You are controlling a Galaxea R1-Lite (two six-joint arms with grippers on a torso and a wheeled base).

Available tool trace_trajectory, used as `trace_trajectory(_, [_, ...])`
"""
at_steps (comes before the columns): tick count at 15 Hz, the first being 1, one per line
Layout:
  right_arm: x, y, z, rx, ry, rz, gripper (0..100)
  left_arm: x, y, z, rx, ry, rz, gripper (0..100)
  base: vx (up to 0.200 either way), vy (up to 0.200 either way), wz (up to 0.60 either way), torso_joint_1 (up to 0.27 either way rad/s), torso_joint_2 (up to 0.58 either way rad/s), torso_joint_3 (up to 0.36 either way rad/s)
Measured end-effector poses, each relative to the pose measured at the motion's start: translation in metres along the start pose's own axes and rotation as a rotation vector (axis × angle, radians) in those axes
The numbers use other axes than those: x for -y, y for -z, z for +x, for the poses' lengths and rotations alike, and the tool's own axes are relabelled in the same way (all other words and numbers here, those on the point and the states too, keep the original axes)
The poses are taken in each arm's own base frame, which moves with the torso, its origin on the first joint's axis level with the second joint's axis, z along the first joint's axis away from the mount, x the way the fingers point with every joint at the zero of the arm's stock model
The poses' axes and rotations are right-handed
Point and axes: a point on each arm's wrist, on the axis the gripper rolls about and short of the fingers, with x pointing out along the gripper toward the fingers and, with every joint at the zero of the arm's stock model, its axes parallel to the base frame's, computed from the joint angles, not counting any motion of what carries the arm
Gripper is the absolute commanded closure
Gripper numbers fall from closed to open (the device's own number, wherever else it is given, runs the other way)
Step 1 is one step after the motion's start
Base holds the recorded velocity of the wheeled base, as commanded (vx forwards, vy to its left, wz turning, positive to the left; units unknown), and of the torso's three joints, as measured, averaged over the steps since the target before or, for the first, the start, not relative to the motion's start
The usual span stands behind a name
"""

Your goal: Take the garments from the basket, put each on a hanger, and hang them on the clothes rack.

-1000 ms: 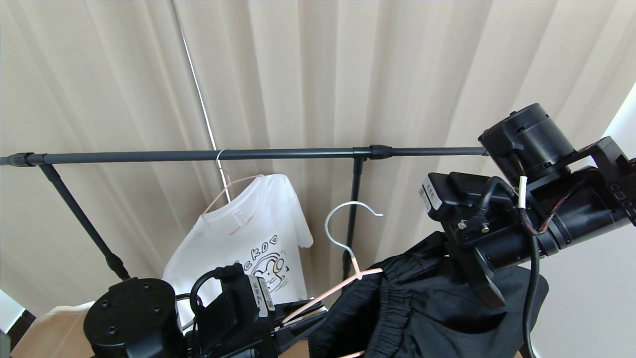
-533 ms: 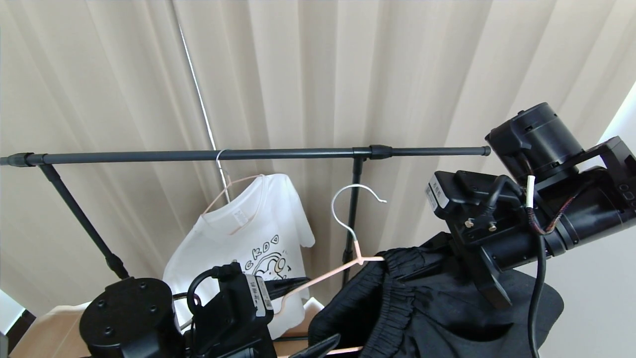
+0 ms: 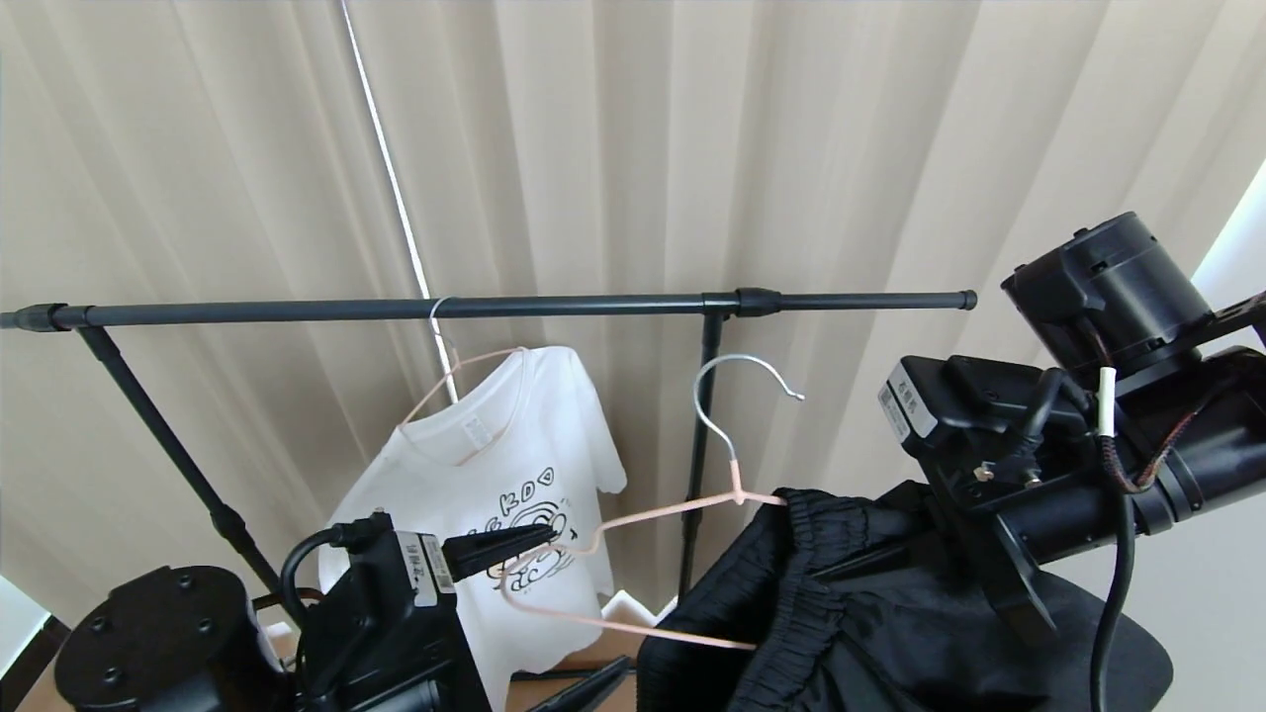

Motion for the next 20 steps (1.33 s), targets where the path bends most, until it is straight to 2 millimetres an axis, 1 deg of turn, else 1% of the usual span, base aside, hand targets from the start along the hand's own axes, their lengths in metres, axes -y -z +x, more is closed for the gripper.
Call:
trace_trajectory(3, [-0.002,0.002,-0.008,0.008,0.025,0.016,100,-0.005,-0.008,-0.015,0.041,-0.041,-0.148,0,0.000,0.000,0.00,0.000,0.00,0.000])
trace_trajectory(6, [-0.001,0.002,-0.013,-0.010,0.095,0.008,100,-0.009,-0.009,-0.029,0.045,-0.091,-0.197,0,0.000,0.000,0.00,0.000,0.00,0.000])
trace_trajectory(8, [-0.002,0.006,-0.014,-0.014,0.178,-0.014,100,-0.012,0.000,-0.031,-0.027,-0.117,-0.226,0,0.000,0.000,0.00,0.000,0.00,0.000])
trace_trajectory(10, [-0.005,0.014,-0.010,0.020,0.285,-0.056,100,-0.013,0.013,-0.030,-0.170,-0.146,-0.297,0,0.000,0.000,0.00,0.000,0.00,0.000])
trace_trajectory(12, [-0.012,0.029,-0.003,0.041,0.369,-0.084,100,-0.016,0.018,-0.022,-0.272,-0.196,-0.354,0,0.000,0.000,0.00,0.000,0.00,0.000])
trace_trajectory(14, [-0.021,0.046,0.004,0.069,0.422,-0.104,100,-0.018,0.014,-0.006,-0.349,-0.225,-0.419,0,0.000,0.000,0.00,0.000,0.00,0.000])
trace_trajectory(16, [-0.026,0.054,0.005,0.138,0.488,-0.136,100,-0.019,0.008,0.015,-0.400,-0.235,-0.467,0,0.000,0.000,0.00,0.000,0.00,0.000])
trace_trajectory(17, [-0.030,0.059,0.005,0.141,0.491,-0.134,100,-0.019,0.008,0.027,-0.413,-0.237,-0.475,0,0.000,0.000,0.00,0.000,0.00,0.000])
trace_trajectory(20, [-0.034,0.063,0.004,0.143,0.494,-0.131,100,-0.017,0.017,0.062,-0.457,-0.251,-0.487,0,0.000,0.000,0.00,0.000,0.00,0.000])
